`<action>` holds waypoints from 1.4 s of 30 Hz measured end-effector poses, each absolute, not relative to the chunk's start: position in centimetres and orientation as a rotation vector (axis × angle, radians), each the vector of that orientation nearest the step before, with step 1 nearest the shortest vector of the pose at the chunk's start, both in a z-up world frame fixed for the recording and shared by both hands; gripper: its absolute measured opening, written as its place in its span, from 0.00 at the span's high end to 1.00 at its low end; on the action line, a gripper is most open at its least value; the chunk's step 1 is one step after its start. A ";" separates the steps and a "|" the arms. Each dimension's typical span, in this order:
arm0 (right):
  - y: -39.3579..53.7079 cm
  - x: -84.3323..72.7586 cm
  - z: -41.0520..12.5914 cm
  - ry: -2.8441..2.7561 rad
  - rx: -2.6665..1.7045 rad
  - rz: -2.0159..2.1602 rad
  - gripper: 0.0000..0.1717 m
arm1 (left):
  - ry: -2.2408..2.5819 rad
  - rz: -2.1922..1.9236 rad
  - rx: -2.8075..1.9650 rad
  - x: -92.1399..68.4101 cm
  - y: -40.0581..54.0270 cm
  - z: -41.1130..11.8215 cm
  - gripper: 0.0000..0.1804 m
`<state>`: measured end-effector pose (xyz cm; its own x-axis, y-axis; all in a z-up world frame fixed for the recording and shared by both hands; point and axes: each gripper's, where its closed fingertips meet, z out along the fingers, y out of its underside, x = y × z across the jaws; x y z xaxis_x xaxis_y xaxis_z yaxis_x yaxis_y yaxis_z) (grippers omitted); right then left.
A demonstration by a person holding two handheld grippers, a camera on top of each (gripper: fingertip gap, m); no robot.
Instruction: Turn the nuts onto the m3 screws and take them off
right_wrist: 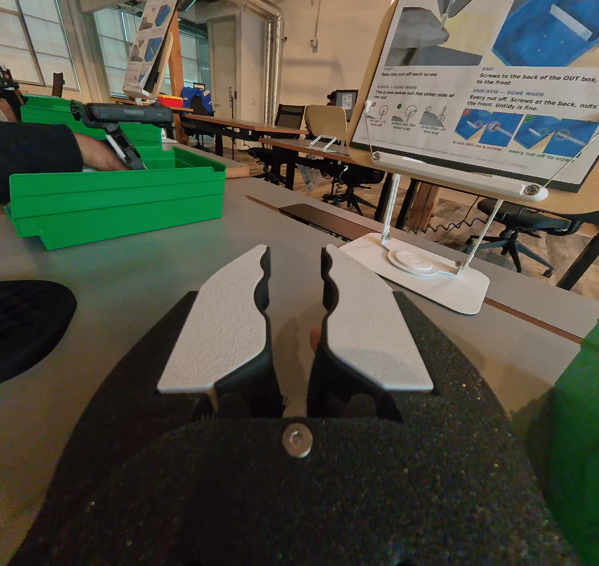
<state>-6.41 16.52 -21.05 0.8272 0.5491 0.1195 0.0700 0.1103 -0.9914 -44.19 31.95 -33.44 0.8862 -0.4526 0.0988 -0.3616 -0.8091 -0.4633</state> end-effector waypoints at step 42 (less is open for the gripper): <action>16.3 -6.6 -21.0 -0.557 -1.426 0.363 0.84 | 0.551 -0.339 -2.171 -43.5 31.3 -26.4 0.99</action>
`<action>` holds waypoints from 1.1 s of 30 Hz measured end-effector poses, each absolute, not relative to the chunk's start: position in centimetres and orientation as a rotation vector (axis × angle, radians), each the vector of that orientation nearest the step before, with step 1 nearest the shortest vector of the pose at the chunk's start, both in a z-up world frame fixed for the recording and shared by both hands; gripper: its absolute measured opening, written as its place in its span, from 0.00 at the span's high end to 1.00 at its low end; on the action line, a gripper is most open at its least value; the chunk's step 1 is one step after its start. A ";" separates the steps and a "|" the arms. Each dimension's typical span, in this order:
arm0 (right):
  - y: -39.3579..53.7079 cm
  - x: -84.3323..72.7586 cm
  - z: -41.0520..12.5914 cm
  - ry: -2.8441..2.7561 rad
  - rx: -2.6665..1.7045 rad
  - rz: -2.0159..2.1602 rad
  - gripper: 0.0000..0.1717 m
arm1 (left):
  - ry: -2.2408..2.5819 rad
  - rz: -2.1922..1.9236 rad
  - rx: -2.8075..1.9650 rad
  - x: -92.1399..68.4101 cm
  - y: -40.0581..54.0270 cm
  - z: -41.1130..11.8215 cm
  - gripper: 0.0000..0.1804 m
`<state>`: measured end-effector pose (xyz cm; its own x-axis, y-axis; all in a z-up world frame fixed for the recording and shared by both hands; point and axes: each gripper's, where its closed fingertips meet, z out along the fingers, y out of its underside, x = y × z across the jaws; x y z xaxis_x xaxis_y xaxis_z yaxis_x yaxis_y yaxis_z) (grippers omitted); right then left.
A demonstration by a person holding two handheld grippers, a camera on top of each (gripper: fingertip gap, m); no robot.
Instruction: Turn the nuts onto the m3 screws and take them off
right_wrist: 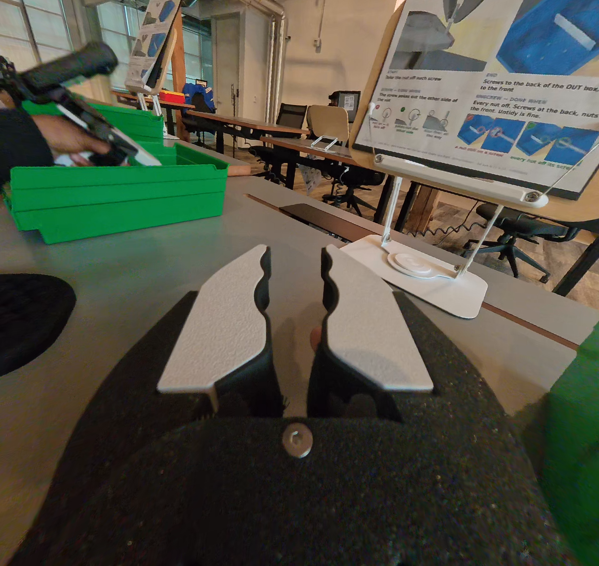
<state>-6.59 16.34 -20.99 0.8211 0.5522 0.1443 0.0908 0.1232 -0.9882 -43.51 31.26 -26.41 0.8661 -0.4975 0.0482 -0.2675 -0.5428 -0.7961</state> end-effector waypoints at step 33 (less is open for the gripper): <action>10.8 -12.3 -19.1 -0.687 -1.337 1.102 0.91 | 1.027 -1.398 -1.209 -12.0 10.3 -19.7 1.00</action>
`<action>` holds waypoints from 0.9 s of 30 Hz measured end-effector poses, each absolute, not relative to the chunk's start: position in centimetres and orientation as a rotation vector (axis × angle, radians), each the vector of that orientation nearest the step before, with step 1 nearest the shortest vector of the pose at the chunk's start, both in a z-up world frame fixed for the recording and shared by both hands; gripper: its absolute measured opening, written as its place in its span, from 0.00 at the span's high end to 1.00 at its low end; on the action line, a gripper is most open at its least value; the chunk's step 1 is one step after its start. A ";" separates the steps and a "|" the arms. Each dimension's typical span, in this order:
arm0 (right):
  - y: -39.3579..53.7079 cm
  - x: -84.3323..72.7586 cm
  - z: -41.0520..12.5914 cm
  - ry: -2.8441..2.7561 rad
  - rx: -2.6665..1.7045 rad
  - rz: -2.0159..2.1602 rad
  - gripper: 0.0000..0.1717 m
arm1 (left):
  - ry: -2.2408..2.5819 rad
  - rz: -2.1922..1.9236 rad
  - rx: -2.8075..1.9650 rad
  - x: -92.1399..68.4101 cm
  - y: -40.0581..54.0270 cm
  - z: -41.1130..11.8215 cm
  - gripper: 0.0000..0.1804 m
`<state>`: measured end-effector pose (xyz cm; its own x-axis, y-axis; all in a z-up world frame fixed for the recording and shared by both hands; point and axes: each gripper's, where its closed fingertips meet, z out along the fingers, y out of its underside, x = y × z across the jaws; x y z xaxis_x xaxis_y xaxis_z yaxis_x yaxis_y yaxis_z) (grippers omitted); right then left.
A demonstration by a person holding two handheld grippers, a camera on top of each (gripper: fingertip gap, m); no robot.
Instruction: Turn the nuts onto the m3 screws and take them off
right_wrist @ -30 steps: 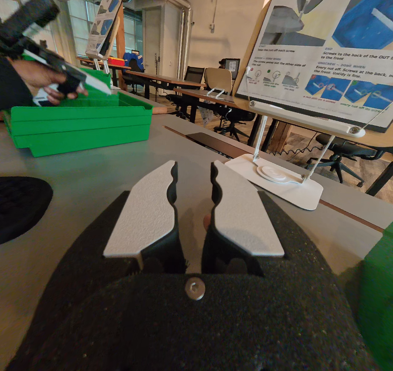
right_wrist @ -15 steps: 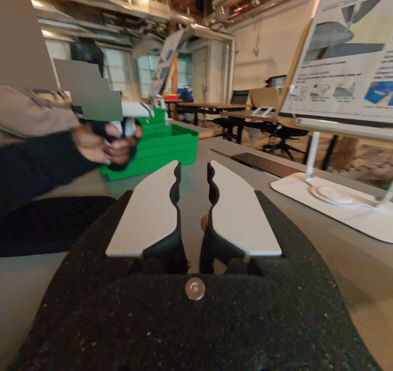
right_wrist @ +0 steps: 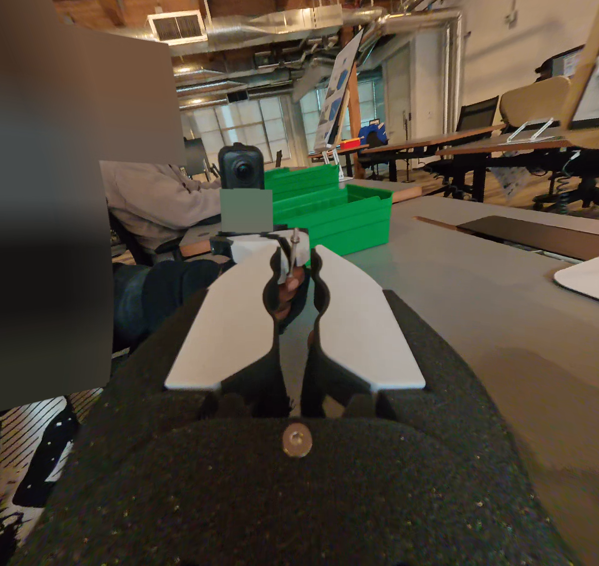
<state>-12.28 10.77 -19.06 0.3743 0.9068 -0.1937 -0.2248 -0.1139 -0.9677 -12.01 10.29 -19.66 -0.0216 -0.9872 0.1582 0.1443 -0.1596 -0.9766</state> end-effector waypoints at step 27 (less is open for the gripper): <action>10.0 -13.4 -20.3 -0.835 -1.364 0.980 0.98 | 1.302 -1.314 -1.304 -10.2 7.6 -24.8 0.85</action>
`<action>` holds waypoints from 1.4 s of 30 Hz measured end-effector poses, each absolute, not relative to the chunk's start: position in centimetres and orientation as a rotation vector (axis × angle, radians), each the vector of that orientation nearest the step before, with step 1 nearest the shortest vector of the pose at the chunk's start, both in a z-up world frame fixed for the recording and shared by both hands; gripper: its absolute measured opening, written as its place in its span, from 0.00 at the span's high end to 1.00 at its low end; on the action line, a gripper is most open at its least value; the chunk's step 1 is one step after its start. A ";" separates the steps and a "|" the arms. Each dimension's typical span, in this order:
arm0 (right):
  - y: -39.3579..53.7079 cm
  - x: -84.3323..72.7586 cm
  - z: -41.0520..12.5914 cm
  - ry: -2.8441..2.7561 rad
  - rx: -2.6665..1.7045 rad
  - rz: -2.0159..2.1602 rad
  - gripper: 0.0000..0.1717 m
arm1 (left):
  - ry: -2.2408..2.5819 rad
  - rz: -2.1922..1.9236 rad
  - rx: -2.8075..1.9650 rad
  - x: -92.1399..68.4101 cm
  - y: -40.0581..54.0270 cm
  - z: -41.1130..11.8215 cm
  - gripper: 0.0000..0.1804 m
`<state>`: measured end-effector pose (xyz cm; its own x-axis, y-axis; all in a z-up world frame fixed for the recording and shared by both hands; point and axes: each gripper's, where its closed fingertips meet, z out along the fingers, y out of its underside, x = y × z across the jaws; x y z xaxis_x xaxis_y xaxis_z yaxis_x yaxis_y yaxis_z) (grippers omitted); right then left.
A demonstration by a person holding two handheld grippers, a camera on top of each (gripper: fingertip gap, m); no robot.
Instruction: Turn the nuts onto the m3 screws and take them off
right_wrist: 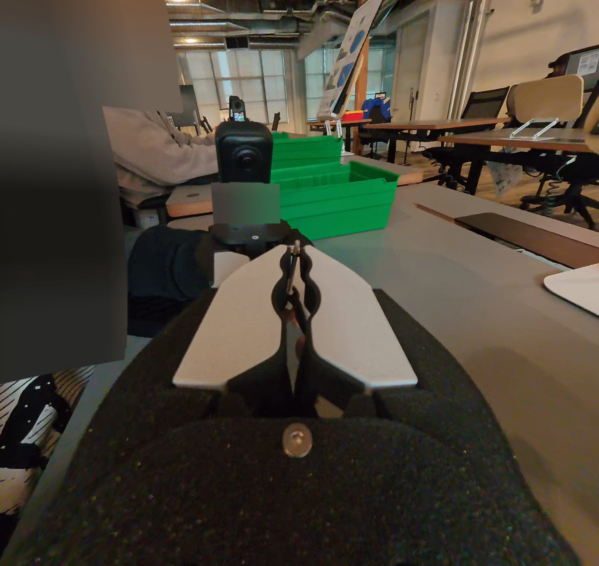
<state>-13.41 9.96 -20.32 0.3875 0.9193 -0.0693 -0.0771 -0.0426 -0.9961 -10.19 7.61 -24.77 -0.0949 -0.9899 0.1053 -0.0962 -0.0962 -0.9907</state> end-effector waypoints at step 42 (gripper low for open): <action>9.8 -14.0 -21.1 -0.862 -1.391 1.004 0.98 | 1.249 -1.331 -1.288 -10.5 8.3 -24.5 0.99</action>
<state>-13.95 9.76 -21.08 0.3622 0.9281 -0.0862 -0.0548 -0.0711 -0.9960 -10.46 8.32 -24.54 -0.0783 -0.9903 0.1146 -0.0514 -0.1108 -0.9925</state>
